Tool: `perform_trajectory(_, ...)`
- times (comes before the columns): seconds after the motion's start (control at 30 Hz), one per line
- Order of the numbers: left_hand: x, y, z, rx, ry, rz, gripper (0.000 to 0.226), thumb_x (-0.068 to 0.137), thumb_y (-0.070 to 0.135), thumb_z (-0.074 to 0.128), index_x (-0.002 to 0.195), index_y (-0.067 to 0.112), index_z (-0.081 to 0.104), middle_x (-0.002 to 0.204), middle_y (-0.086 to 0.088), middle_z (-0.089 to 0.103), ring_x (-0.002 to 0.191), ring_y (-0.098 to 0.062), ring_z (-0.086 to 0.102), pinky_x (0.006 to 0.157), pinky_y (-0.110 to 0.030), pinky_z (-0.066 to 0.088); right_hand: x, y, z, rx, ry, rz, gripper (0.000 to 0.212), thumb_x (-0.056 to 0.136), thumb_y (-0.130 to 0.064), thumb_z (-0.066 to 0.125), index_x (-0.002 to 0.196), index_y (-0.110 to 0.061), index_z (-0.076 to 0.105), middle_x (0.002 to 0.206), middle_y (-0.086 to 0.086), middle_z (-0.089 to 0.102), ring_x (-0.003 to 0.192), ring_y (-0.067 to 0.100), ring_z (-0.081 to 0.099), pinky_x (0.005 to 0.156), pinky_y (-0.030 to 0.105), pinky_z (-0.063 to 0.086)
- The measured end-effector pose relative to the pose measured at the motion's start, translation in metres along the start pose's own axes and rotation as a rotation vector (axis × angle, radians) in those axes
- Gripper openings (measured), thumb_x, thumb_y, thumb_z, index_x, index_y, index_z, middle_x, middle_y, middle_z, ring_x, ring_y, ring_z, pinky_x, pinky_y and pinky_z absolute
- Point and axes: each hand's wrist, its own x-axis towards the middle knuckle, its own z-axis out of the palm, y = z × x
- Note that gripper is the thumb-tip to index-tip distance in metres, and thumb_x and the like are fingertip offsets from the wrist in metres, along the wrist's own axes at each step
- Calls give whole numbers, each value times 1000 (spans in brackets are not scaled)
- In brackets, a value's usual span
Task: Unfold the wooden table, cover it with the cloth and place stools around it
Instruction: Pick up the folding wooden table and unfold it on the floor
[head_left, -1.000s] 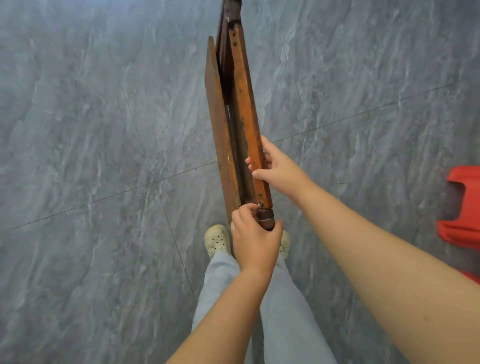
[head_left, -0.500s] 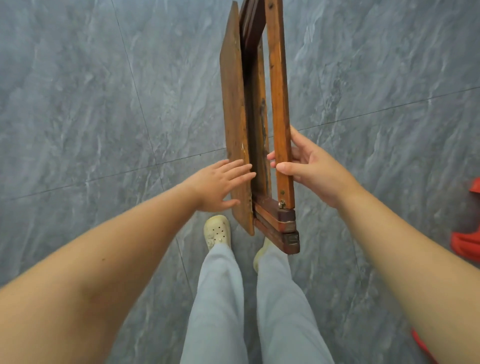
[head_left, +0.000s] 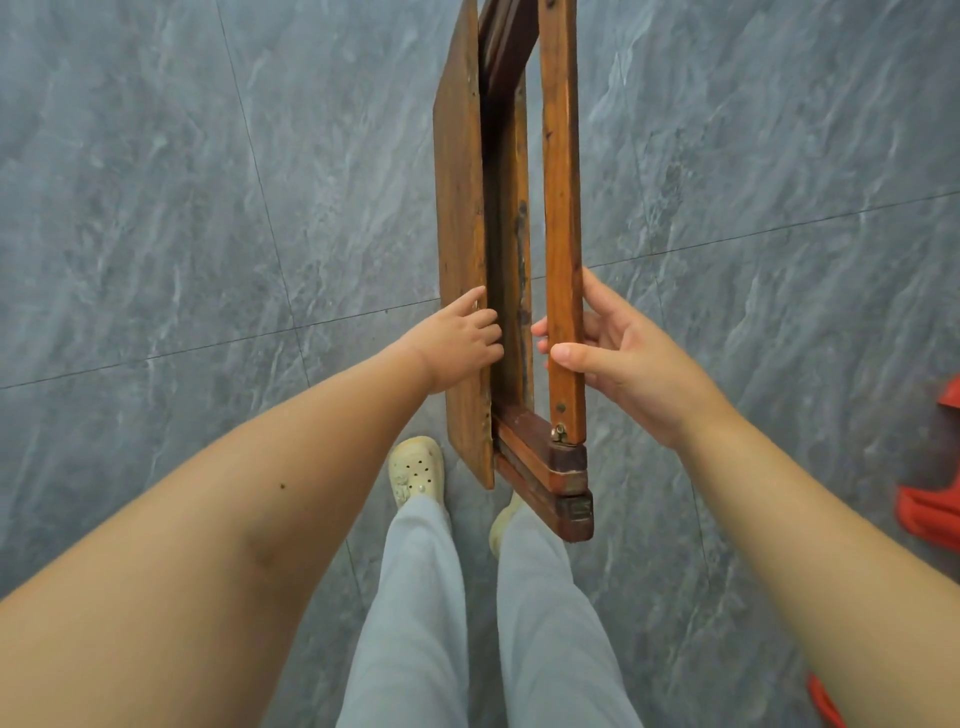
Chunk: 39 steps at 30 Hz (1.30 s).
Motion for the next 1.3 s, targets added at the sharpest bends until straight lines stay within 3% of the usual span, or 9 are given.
perform_trajectory(0.23,-4,-9,1,-39,6,49,34,92,29,53,124,18,54,127,-2,54,126,-24,39,117,-45,11,2,-3,2,-22,-6,19,73,90,-3,60,150,-30,27,105,2,67,100,14,65,97,32,51)
perform_trajectory(0.47,-30,-28,-1,-37,-11,135,48,87,47,56,125,17,53,129,-1,52,126,-24,38,117,-39,11,-1,-1,-5,5,-7,13,71,91,-1,57,149,-31,29,101,0,65,98,13,62,90,30,53)
perform_trajectory(0.63,-56,-39,-16,-26,-94,163,69,80,68,48,126,17,54,125,1,54,121,-22,40,113,-38,23,-3,-4,-1,16,5,20,71,91,2,55,149,-31,30,102,3,63,95,11,62,83,25,53)
perform_trajectory(0.73,-78,-45,-22,-32,-42,155,75,80,78,31,114,17,61,108,3,58,105,-20,45,104,-36,32,-3,-7,6,10,20,19,72,91,3,55,148,-33,30,105,6,62,96,12,61,87,28,53)
perform_trajectory(0.83,-104,-53,-28,-85,77,142,78,86,73,8,89,20,65,82,8,52,83,-14,43,92,-33,39,-3,-9,18,14,26,18,72,91,3,54,149,-32,29,102,4,62,95,11,60,86,27,54)
perform_trajectory(1.0,-146,-71,-32,-22,181,94,71,94,60,6,61,22,57,64,11,51,69,-13,45,78,-31,37,4,-10,38,-20,10,8,74,91,2,55,149,-33,27,102,4,61,97,13,60,95,37,50)
perform_trajectory(1.1,-165,-77,-39,-36,249,70,65,95,57,19,49,21,49,50,10,46,56,-14,42,64,-30,35,9,-9,50,-52,-4,2,74,91,-1,58,149,-34,27,106,5,63,101,13,61,96,37,51)
perform_trajectory(1.3,-182,-75,-59,-28,260,74,73,92,64,11,45,22,46,46,9,44,49,-10,37,59,-28,25,13,-6,62,-239,39,-48,73,92,-17,61,150,-34,21,120,-5,61,113,6,60,99,32,50)
